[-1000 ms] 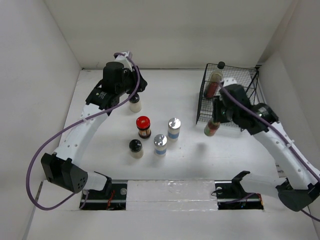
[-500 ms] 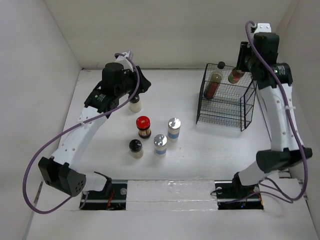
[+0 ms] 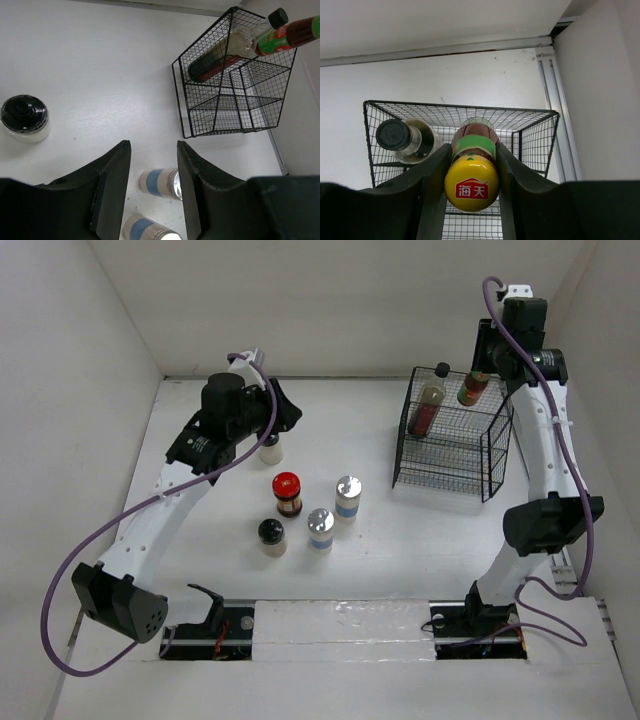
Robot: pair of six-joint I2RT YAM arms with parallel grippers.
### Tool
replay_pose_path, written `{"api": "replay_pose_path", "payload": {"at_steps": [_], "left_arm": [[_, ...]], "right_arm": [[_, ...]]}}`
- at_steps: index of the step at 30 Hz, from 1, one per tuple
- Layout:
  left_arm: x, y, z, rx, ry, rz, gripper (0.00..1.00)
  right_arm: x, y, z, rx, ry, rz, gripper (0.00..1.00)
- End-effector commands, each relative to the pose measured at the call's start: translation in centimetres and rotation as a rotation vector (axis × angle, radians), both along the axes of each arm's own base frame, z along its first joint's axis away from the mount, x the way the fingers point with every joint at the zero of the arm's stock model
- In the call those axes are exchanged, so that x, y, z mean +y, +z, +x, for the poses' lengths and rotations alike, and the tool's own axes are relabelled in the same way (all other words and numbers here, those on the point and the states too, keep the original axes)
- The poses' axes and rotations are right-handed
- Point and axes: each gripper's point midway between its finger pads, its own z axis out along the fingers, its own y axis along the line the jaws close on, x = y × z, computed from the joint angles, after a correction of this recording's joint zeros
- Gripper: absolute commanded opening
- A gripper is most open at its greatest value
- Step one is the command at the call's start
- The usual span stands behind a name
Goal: Organize the condiment bottles
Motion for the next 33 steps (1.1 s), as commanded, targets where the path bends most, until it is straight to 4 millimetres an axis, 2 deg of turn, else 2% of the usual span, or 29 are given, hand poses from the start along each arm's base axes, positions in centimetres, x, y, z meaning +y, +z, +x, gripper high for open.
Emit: {"api": "replay_pose_path", "payload": {"at_steps": [1, 3, 4, 6, 7, 10, 11, 13, 15, 18, 21, 24, 25, 27, 29, 31, 32, 33], "left_arm": [[0.3, 2.1, -0.5, -0.073, 0.003, -0.023, 0.38], [0.3, 2.1, -0.5, -0.073, 0.003, -0.023, 0.38], [0.3, 2.1, -0.5, -0.073, 0.003, -0.023, 0.38], [0.5, 2.1, -0.4, -0.074, 0.011, -0.020, 0.38], [0.5, 2.1, -0.4, -0.074, 0.011, -0.020, 0.38], [0.5, 1.9, -0.4, -0.066, 0.011, -0.016, 0.38], [0.5, 1.9, -0.4, -0.066, 0.011, -0.016, 0.38], [0.5, 1.9, -0.4, -0.066, 0.011, -0.016, 0.38], [0.5, 1.9, -0.4, -0.066, 0.011, -0.016, 0.38], [0.5, 1.9, -0.4, -0.066, 0.011, -0.016, 0.38], [0.4, 1.5, -0.3, -0.057, 0.011, -0.012, 0.38], [0.3, 1.5, 0.0, -0.056, 0.011, -0.012, 0.38], [0.3, 1.5, 0.0, -0.056, 0.011, -0.012, 0.38], [0.3, 1.9, 0.0, -0.064, 0.011, -0.016, 0.38], [0.3, 2.0, 0.3, -0.065, 0.020, -0.013, 0.38], [0.3, 2.0, 0.3, -0.065, 0.020, -0.013, 0.38], [0.2, 1.7, 0.5, -0.057, 0.020, -0.009, 0.38], [0.2, 2.2, 0.5, -0.067, 0.020, -0.014, 0.38]], "right_arm": [[1.1, 4.8, 0.5, -0.196, 0.032, 0.024, 0.00], [1.6, 3.6, 0.9, -0.179, 0.037, 0.032, 0.00], [1.6, 1.9, 0.9, -0.141, 0.037, 0.031, 0.00], [1.6, 0.8, 1.3, -0.130, 0.033, 0.040, 0.00], [1.6, -0.4, 1.4, -0.106, 0.032, 0.039, 0.00], [1.6, -1.7, 1.8, -0.095, 0.032, 0.039, 0.00], [1.7, -3.2, 2.1, -0.070, 0.032, 0.038, 0.00], [1.5, -4.3, 2.6, -0.059, 0.035, 0.054, 0.00], [1.2, -6.7, 3.3, -0.010, 0.032, 0.058, 0.00], [1.7, -8.2, 3.8, 0.019, 0.049, 0.077, 0.00], [1.7, -10.4, 4.4, 0.069, 0.057, 0.098, 0.06], [1.8, -11.4, 4.2, 0.098, 0.051, 0.106, 0.13], [1.8, -11.4, 4.2, 0.097, 0.047, 0.114, 0.23], [1.8, -11.4, 4.2, 0.097, 0.046, 0.114, 0.33], [1.8, -10.4, 4.0, 0.074, 0.048, 0.114, 0.44], [1.3, -9.6, 3.7, 0.051, 0.019, 0.108, 0.47], [1.3, -8.5, 3.3, 0.028, 0.020, 0.108, 0.50], [1.0, -7.9, 3.1, 0.013, -0.004, 0.107, 0.50]]}}
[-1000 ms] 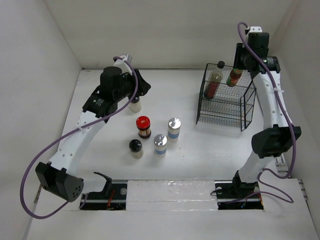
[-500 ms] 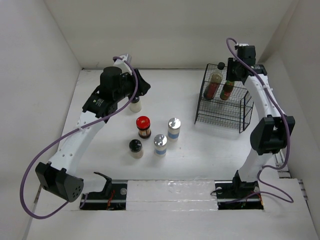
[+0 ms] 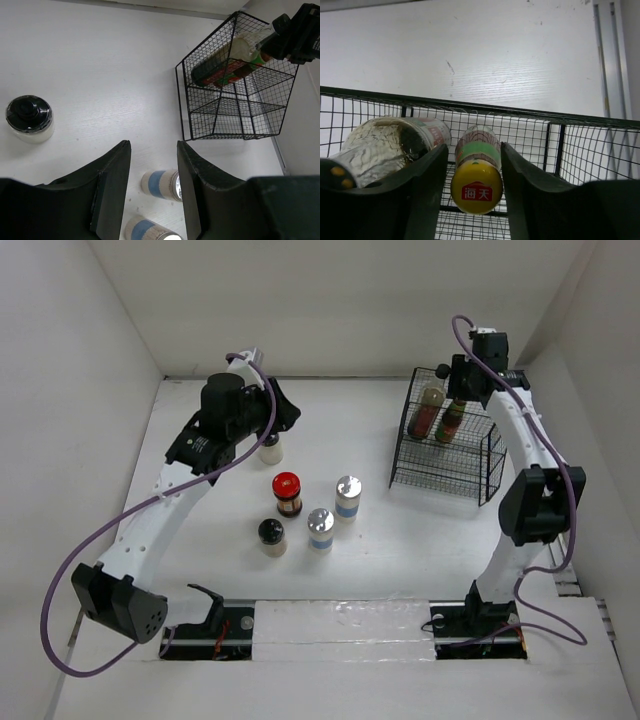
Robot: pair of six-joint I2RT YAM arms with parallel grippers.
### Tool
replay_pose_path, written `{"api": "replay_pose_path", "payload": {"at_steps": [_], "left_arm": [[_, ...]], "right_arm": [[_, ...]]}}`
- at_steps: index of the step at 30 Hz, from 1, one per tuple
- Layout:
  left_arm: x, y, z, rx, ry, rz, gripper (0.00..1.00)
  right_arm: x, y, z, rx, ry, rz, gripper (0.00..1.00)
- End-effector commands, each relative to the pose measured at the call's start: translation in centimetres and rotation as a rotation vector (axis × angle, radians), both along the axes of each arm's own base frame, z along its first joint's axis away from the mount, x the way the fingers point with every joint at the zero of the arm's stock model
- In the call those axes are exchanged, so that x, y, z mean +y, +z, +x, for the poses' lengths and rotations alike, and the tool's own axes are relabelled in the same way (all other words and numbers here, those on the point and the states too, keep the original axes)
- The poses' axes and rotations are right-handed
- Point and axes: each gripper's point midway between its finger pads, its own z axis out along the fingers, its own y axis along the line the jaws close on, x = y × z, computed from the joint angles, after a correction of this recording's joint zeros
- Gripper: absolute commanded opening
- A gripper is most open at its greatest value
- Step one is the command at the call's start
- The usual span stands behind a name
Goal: Organize the condiment bottles
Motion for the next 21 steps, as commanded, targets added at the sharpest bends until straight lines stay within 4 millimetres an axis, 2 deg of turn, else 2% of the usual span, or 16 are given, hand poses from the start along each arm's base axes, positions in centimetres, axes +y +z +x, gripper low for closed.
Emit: {"api": "replay_pose_path", "payload": {"at_steps": [1, 2, 5, 7, 10, 11, 12, 13, 14, 15, 16, 17, 18, 19, 20, 21], "left_arm": [[-0.1, 2.0, 0.5, -0.058, 0.003, -0.016, 0.38], [0.0, 2.4, 0.6, -0.067, 0.012, -0.017, 0.38], [0.1, 3.6, 0.5, -0.092, 0.009, -0.019, 0.38], [0.3, 4.3, 0.6, -0.108, 0.017, -0.011, 0.38], [0.5, 4.7, 0.6, -0.117, 0.025, -0.013, 0.38], [0.5, 4.5, 0.6, -0.109, 0.025, -0.009, 0.38], [0.5, 4.5, 0.6, -0.109, 0.025, -0.009, 0.38], [0.4, 4.6, 0.8, -0.110, 0.025, -0.010, 0.38], [0.4, 4.9, 0.7, -0.110, 0.025, -0.010, 0.38], [0.5, 4.4, 1.1, -0.102, 0.037, -0.002, 0.38], [0.5, 4.4, 1.1, -0.102, 0.037, -0.002, 0.38], [0.6, 4.4, 1.2, -0.103, 0.047, 0.001, 0.38], [0.8, 4.4, 1.3, -0.104, 0.057, 0.004, 0.38], [0.7, 4.0, 1.6, -0.090, 0.060, 0.001, 0.38], [0.7, 4.0, 1.6, -0.090, 0.060, 0.001, 0.38], [0.6, 4.1, 1.8, -0.090, 0.060, 0.001, 0.38]], "right_arm": [[-1.0, 7.0, -0.2, -0.196, -0.057, 0.005, 0.53], [-1.2, 8.4, -0.8, -0.233, -0.076, 0.009, 0.58], [-1.8, 11.1, -1.8, -0.303, -0.112, 0.003, 0.64], [-2.1, 13.3, -3.2, -0.350, -0.139, -0.012, 0.69], [-1.2, 14.9, -5.0, -0.399, -0.123, -0.006, 0.78], [0.1, 15.6, -5.4, -0.430, -0.096, 0.003, 0.78], [0.6, 14.4, -6.0, -0.412, -0.078, -0.004, 0.79], [1.3, 15.6, -7.3, -0.452, -0.055, 0.010, 0.79], [2.6, 15.7, -7.9, -0.463, 0.003, 0.022, 0.76], [5.0, 16.1, -8.4, -0.491, 0.085, 0.044, 0.69], [6.7, 15.0, -9.9, -0.483, 0.159, 0.060, 0.42], [8.7, 14.3, -10.7, -0.479, 0.233, 0.087, 0.27], [13.2, 13.5, -12.2, -0.470, 0.392, 0.131, 0.13], [15.5, 12.1, -13.6, -0.440, 0.468, 0.151, 0.05], [17.2, 9.8, -15.1, -0.395, 0.529, 0.142, 0.02], [18.7, 8.5, -16.4, -0.362, 0.570, 0.139, 0.02]]}}
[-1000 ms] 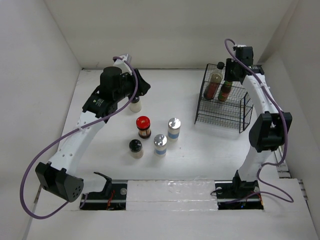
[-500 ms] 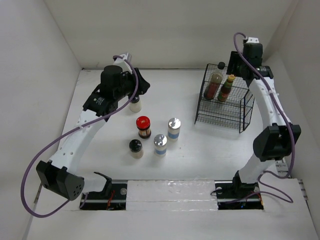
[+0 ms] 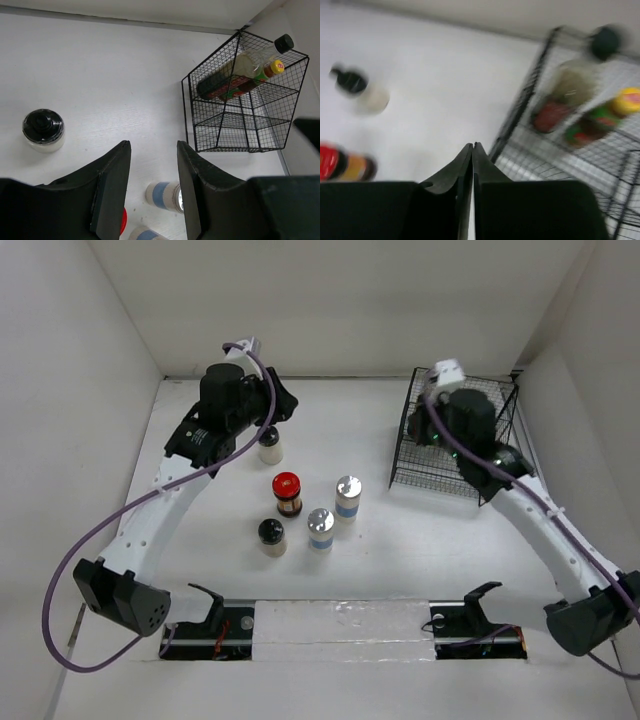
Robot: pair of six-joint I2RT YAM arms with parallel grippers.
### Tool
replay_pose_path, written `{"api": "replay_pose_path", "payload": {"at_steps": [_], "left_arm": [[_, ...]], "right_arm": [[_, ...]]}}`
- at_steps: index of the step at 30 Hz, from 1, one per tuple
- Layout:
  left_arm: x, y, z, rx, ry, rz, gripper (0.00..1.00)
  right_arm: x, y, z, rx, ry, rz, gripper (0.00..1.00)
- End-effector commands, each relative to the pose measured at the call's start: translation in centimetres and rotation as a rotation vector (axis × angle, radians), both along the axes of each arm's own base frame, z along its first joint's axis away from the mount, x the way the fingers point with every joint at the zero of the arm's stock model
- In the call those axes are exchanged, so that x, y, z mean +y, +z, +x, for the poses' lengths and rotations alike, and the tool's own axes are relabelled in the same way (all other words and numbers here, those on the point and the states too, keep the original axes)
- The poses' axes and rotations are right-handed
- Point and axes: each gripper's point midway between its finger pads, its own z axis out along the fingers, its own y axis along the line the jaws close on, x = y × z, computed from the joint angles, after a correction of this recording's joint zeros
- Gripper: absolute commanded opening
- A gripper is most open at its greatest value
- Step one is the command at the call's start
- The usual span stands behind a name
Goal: Organize the condiment bottles
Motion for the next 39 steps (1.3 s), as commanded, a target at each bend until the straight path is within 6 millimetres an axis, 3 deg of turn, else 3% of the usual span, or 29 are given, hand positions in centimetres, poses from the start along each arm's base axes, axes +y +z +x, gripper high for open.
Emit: {"api": "replay_pose_path", "payload": {"at_steps": [1, 2, 4, 8, 9, 16, 23, 29, 30, 32, 34, 36, 37, 39], "left_arm": [[0.0, 2.7, 0.6, -0.063, 0.016, -0.019, 0.38], [0.1, 2.5, 0.6, -0.055, 0.016, -0.015, 0.38], [0.2, 2.2, 0.9, -0.048, 0.027, -0.008, 0.38], [-0.2, 2.1, 1.2, -0.034, 0.021, -0.014, 0.38], [-0.3, 1.7, 1.4, -0.026, 0.021, -0.011, 0.38], [-0.5, 1.9, 1.5, -0.026, 0.012, -0.014, 0.38], [-0.5, 1.1, 1.6, -0.016, 0.012, -0.009, 0.38], [-0.6, 1.0, 1.7, -0.018, 0.012, -0.010, 0.38], [-0.6, 1.0, 1.7, -0.018, 0.012, -0.010, 0.38], [-0.6, 1.0, 1.7, -0.018, 0.012, -0.010, 0.38], [-0.7, 0.5, 1.9, -0.008, 0.012, -0.005, 0.38], [-1.0, 0.3, 2.1, -0.005, 0.002, -0.008, 0.38], [-1.2, 0.3, 2.0, -0.004, -0.009, -0.011, 0.38], [-1.4, 0.5, 2.0, -0.011, -0.021, -0.018, 0.38]], "right_arm": [[8.9, -3.6, -5.0, 0.041, 0.316, -0.025, 0.11], [9.8, -5.3, -6.2, 0.072, 0.354, -0.041, 0.44], [11.7, -7.1, -8.4, 0.107, 0.424, -0.050, 0.77], [13.7, -9.4, -9.3, 0.186, 0.498, -0.076, 0.89], [14.3, -10.0, -8.7, 0.194, 0.519, -0.108, 0.90], [16.7, -13.9, -8.8, 0.291, 0.601, -0.176, 0.94], [17.8, -16.0, -8.7, 0.329, 0.638, -0.208, 0.94], [17.8, -16.9, -7.9, 0.330, 0.610, -0.224, 0.78], [17.9, -17.3, -7.8, 0.340, 0.610, -0.229, 0.67], [17.8, -18.0, -7.9, 0.362, 0.610, -0.240, 0.58], [18.0, -17.5, -7.8, 0.351, 0.610, -0.234, 0.48], [17.5, -16.4, -7.5, 0.319, 0.581, -0.235, 0.47], [17.4, -14.3, -7.1, 0.271, 0.566, -0.218, 0.40], [16.4, -12.0, -6.1, 0.225, 0.514, -0.209, 0.37]]}}
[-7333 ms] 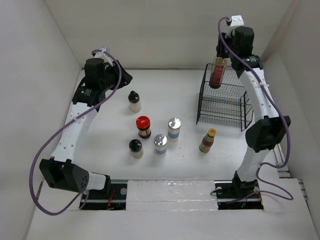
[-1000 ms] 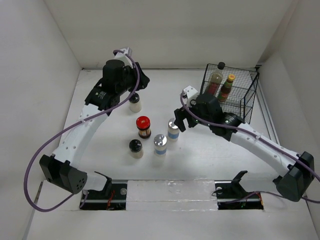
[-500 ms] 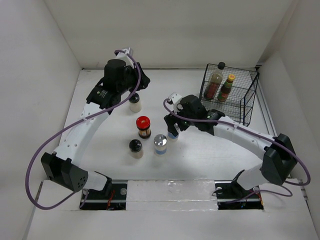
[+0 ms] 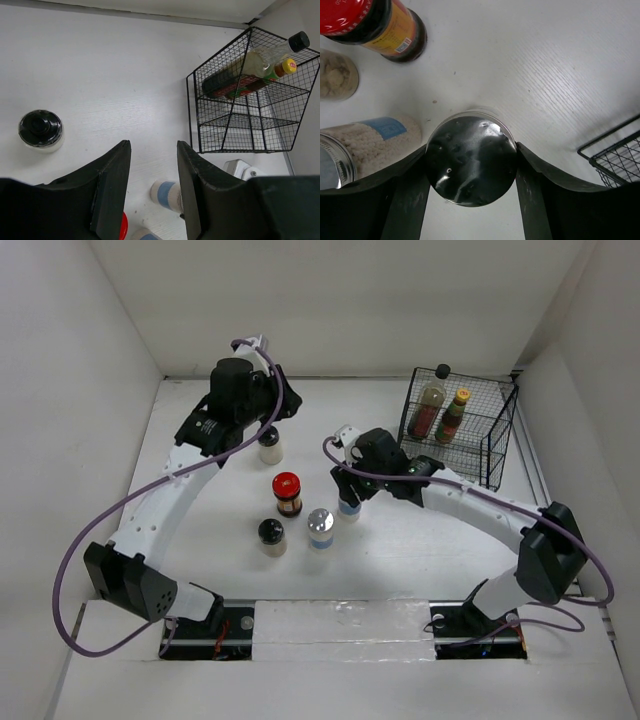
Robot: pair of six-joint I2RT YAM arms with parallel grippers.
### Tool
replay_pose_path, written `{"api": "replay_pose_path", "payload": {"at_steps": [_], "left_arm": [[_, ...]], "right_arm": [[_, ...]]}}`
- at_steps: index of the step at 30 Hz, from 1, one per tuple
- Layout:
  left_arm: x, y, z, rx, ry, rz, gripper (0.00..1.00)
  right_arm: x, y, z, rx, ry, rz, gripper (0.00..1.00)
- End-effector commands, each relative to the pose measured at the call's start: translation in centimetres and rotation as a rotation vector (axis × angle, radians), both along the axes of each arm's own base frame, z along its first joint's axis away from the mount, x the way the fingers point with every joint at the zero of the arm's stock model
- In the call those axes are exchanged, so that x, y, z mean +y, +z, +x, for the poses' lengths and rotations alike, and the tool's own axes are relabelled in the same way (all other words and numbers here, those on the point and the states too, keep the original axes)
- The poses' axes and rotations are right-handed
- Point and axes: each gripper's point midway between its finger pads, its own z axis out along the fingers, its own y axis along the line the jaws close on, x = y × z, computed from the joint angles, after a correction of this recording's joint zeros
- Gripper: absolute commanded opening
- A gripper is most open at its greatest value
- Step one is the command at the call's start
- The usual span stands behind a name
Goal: Organize the condiment bottles
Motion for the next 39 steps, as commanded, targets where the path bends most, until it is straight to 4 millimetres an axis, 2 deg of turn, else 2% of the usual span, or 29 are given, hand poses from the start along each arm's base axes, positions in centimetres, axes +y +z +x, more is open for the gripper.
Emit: {"api": "replay_pose_path", "payload": {"at_steps": [1, 2, 4, 5, 8, 9, 11, 12, 13, 14, 16, 17, 18, 21, 22, 25, 26, 27, 29, 30, 32, 33, 39], "left_arm": [[-0.8, 1.7, 0.5, -0.043, -0.023, -0.044, 0.38], [-0.9, 1.9, 0.6, -0.053, -0.024, -0.049, 0.38], [-1.4, 2.0, 0.2, -0.043, -0.052, -0.067, 0.38], [-1.8, 1.7, 0.3, -0.032, -0.064, -0.081, 0.38], [-2.8, 1.9, 0.1, -0.022, -0.107, -0.121, 0.38], [-2.9, 1.7, 0.2, -0.022, -0.107, -0.121, 0.38], [-3.0, 1.7, 0.1, -0.021, -0.116, -0.123, 0.38], [-3.0, 1.7, 0.1, -0.021, -0.116, -0.123, 0.38], [-3.4, 1.3, -0.2, -0.012, -0.126, -0.120, 0.38], [-3.8, 0.9, -0.2, -0.003, -0.135, -0.117, 0.38], [-4.2, 0.7, -0.6, 0.002, -0.150, -0.106, 0.38], [-4.2, 0.7, -0.6, -0.003, -0.153, -0.099, 0.38], [-4.5, 0.7, -0.8, -0.003, -0.162, -0.099, 0.38], [-4.4, 0.4, -0.9, 0.007, -0.161, -0.095, 0.38], [-4.3, 0.9, -1.2, -0.004, -0.162, -0.099, 0.38], [-4.0, 0.3, -1.7, 0.003, -0.165, -0.088, 0.38], [-3.8, 0.7, -1.8, -0.009, -0.156, -0.089, 0.38], [-3.8, 0.2, -1.8, 0.001, -0.156, -0.085, 0.38], [-3.6, 0.5, -2.0, -0.013, -0.160, -0.080, 0.38], [-3.3, 0.7, -2.1, -0.015, -0.146, -0.075, 0.38], [-3.0, 1.1, -2.2, -0.034, -0.139, -0.068, 0.38], [-3.0, 1.1, -2.2, -0.034, -0.139, -0.068, 0.38], [-2.7, 0.9, -2.4, -0.027, -0.130, -0.062, 0.38]], "right_arm": [[0.1, 8.8, 2.7, -0.196, -0.058, 0.120, 0.37], [-0.3, 12.5, 3.4, -0.255, -0.084, 0.164, 0.35], [-2.3, 15.8, 4.4, -0.301, -0.146, 0.180, 0.35], [-3.3, 20.2, 4.6, -0.377, -0.168, 0.229, 0.35], [-8.1, 25.0, 5.9, -0.479, -0.318, 0.244, 0.35], [-9.9, 27.3, 5.9, -0.529, -0.364, 0.268, 0.34], [-14.2, 28.7, 7.3, -0.571, -0.491, 0.247, 0.34], [-16.0, 30.5, 7.4, -0.613, -0.541, 0.259, 0.33], [-17.5, 31.4, 7.6, -0.635, -0.579, 0.261, 0.33], [-20.3, 31.6, 8.5, -0.641, -0.659, 0.247, 0.32], [-23.0, 33.2, 9.0, -0.677, -0.732, 0.252, 0.32], [-23.8, 33.2, 9.6, -0.674, -0.755, 0.254, 0.32], [-25.8, 33.7, 10.1, -0.694, -0.797, 0.249, 0.32], [-28.6, 34.5, 11.5, -0.699, -0.853, 0.255, 0.32], [-29.0, 35.3, 11.8, -0.721, -0.863, 0.261, 0.32], [-30.0, 35.0, 13.4, -0.707, -0.881, 0.247, 0.30], [-31.2, 34.3, 14.3, -0.699, -0.921, 0.225, 0.30], [-31.2, 33.8, 14.8, -0.688, -0.922, 0.219, 0.30], [-32.2, 34.0, 14.9, -0.691, -0.931, 0.219, 0.29], [-32.3, 33.1, 15.6, -0.678, -0.932, 0.213, 0.29], [-32.6, 32.7, 16.0, -0.662, -0.921, 0.228, 0.29], [-33.0, 31.6, 16.4, -0.640, -0.932, 0.215, 0.28], [-33.0, 28.6, 16.1, -0.578, -0.942, 0.200, 0.28]]}}
